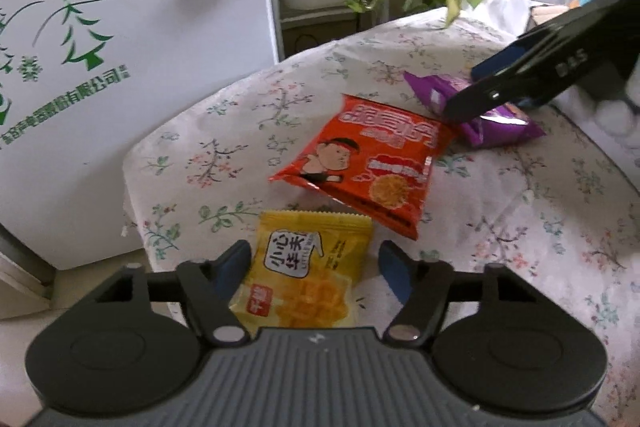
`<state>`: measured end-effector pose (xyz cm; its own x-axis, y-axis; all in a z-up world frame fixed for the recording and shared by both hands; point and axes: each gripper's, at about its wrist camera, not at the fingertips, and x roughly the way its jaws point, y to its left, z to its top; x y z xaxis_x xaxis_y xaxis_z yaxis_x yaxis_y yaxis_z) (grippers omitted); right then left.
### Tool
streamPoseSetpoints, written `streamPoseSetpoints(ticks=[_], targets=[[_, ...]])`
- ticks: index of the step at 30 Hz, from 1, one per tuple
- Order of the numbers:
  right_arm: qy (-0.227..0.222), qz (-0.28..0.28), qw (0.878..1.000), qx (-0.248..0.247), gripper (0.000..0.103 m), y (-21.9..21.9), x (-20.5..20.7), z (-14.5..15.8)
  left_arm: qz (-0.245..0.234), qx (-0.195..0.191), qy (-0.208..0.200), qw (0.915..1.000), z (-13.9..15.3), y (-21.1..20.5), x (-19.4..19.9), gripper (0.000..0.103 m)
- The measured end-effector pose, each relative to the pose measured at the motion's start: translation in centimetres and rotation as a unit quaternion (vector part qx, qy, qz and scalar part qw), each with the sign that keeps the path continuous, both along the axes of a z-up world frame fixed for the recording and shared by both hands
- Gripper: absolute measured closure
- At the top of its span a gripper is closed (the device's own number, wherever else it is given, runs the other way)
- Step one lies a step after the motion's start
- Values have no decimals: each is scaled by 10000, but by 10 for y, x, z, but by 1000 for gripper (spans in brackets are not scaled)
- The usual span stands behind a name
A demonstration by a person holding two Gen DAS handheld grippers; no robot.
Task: Organize snacks
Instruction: 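Grasp the yellow waffle bag with the left tool while the right tool grasps the purple bag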
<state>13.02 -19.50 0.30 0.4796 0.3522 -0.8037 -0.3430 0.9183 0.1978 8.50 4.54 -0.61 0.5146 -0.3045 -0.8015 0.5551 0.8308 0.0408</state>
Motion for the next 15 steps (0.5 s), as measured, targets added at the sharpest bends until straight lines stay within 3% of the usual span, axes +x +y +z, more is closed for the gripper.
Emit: streamPoseSetpoints(ticks=[8, 11, 15], targets=[[618, 511, 9964, 264, 2, -4, -12, 13, -459, 0, 352, 9983, 6, -5, -8, 41], [605, 761, 9952, 134, 2, -5, -20, 15, -517, 48, 185, 9985, 12, -3, -13, 40], [260, 640, 9975, -154, 2, -6, -21, 19, -388, -114, 48, 9992, 21, 3, -13, 33]])
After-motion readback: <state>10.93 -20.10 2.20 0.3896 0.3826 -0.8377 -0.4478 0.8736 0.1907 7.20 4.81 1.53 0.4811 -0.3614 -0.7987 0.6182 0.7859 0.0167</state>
